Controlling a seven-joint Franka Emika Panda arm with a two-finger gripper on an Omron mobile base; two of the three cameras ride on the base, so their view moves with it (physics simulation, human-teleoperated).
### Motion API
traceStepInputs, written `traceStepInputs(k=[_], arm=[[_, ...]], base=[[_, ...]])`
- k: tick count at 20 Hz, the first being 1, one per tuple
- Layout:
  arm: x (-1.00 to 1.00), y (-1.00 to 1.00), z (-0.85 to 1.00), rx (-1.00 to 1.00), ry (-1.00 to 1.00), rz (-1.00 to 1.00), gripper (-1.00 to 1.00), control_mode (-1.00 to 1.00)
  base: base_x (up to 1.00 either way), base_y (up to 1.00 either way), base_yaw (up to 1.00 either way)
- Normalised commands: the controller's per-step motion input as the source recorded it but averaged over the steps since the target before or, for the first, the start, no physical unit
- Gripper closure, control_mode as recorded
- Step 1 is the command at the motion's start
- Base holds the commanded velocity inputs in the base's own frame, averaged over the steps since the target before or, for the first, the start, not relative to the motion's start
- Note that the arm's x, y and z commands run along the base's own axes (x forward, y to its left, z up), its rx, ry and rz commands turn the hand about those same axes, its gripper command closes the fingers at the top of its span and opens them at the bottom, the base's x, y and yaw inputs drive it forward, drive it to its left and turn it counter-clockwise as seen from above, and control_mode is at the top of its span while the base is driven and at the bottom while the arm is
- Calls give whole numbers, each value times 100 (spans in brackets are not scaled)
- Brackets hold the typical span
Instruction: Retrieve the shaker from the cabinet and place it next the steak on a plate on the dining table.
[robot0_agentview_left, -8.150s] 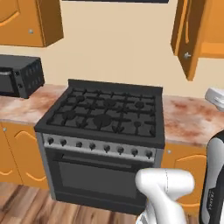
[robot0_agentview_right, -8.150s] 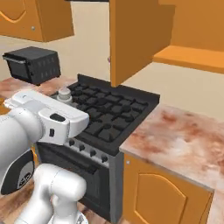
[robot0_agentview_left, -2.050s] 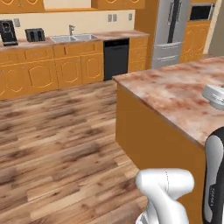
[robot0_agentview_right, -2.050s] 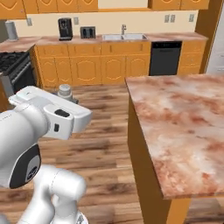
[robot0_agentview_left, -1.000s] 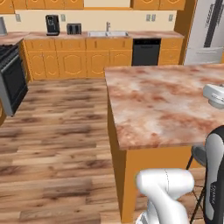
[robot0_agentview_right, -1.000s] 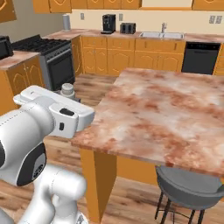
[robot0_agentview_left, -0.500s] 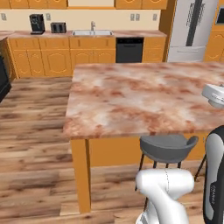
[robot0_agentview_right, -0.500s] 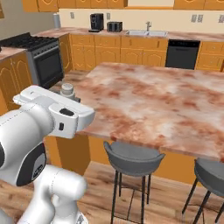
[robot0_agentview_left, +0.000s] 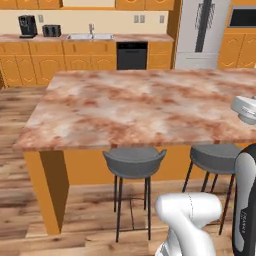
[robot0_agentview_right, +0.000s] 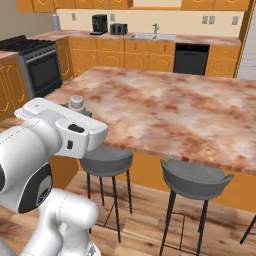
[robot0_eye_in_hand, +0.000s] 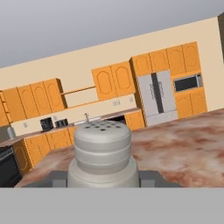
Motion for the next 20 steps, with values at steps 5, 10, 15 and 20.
traceStepInputs(k=[5,10,15,20], arm=[[0,0,0,0,0,0,100,100],[0,0,0,0,0,0,100,100],[0,0,0,0,0,0,100,100],[0,0,0,0,0,0,100,100]], base=[[-47,-100,6],[-41,-100,7],[-31,-100,10],[-4,-100,10]])
